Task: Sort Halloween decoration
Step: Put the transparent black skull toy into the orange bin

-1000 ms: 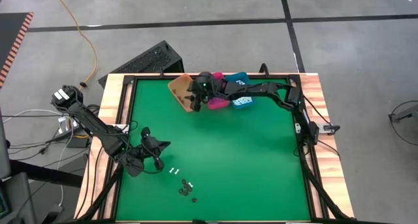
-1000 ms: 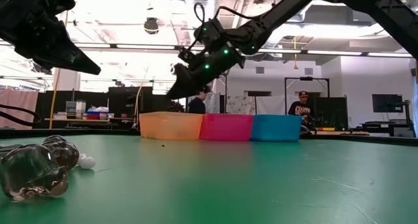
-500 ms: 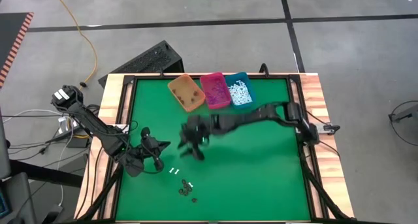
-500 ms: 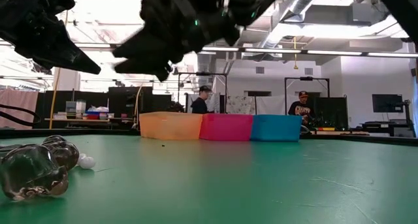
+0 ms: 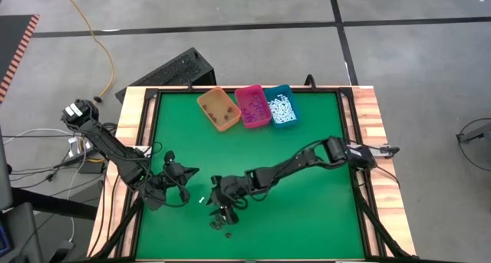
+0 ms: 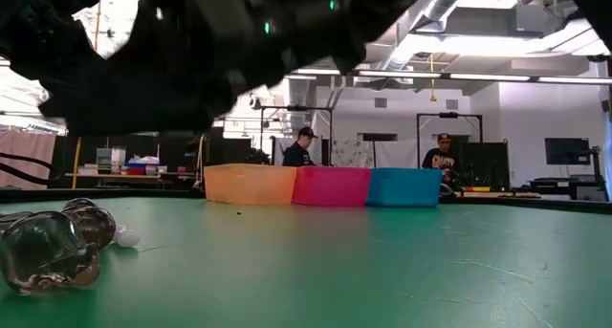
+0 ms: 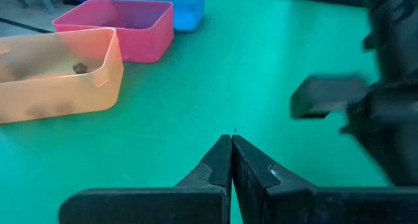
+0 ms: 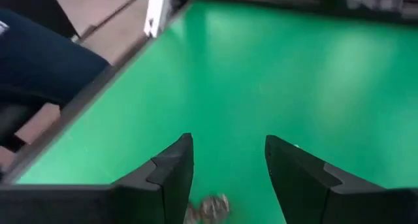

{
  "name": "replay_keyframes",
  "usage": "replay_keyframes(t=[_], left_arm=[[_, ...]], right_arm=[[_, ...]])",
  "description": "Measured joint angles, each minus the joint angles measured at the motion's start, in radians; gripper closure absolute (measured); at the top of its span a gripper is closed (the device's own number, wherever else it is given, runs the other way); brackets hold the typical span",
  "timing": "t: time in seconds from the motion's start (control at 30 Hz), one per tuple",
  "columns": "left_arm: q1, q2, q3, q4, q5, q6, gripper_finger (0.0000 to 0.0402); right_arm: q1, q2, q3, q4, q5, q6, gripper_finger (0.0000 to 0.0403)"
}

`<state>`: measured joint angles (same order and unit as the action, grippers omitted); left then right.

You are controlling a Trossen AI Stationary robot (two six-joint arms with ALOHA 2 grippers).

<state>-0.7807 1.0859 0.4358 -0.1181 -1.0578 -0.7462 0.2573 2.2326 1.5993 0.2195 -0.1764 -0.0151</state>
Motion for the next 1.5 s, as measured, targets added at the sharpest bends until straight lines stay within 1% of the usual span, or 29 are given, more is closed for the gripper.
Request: replay_keyframes(t=[0.27, 0.53, 0.7, 0.83, 1.0, 1.13, 1.23, 1.37, 1.5], left_arm=[[0.0, 0.0, 0.0, -0.008, -0.002, 0.0, 0.0401], [0.0, 0.0, 0.0, -0.035, -0.002, -0.009, 0.0401], [0.0, 0.0, 0.0, -0.034, -0.001, -0.01, 0.0402], [0.0, 0.0, 0.0, -0.034, -0.001, -0.01, 0.0401], [0.0, 0.0, 0.0, -0.034, -0.001, -0.01, 0.0402], [0.0, 0.0, 0.0, -0.034, -0.001, -0.01, 0.0401], [0.0, 0.0, 0.0, -0.036, -0.001, -0.01, 0.0401], [0.0, 0.0, 0.0, -0.056, -0.002, -0.022, 0.0401], [0.0, 0.0, 0.0, -0.057, -0.002, -0.027, 0.0401]], right_arm=[[0.004, 0.073, 0.0, 0.005, -0.004, 0.034, 0.0186], [0.004, 0.08, 0.0, -0.006, -0.01, 0.03, 0.0186], [-0.006, 0.08, 0.0, -0.053, -0.009, 0.018, 0.0186], [-0.021, 0.08, 0.0, -0.072, 0.022, 0.023, 0.0186], [-0.055, 0.078, 0.0, -0.043, 0.024, 0.035, 0.0186], [-0.064, 0.078, 0.0, -0.022, -0.042, 0.043, 0.0186], [-0.047, 0.077, 0.0, 0.013, -0.057, 0.038, 0.0186], [-0.027, 0.077, 0.0, 0.053, -0.052, -0.003, 0.0186], [-0.032, 0.077, 0.0, 0.053, -0.007, -0.044, 0.0186]])
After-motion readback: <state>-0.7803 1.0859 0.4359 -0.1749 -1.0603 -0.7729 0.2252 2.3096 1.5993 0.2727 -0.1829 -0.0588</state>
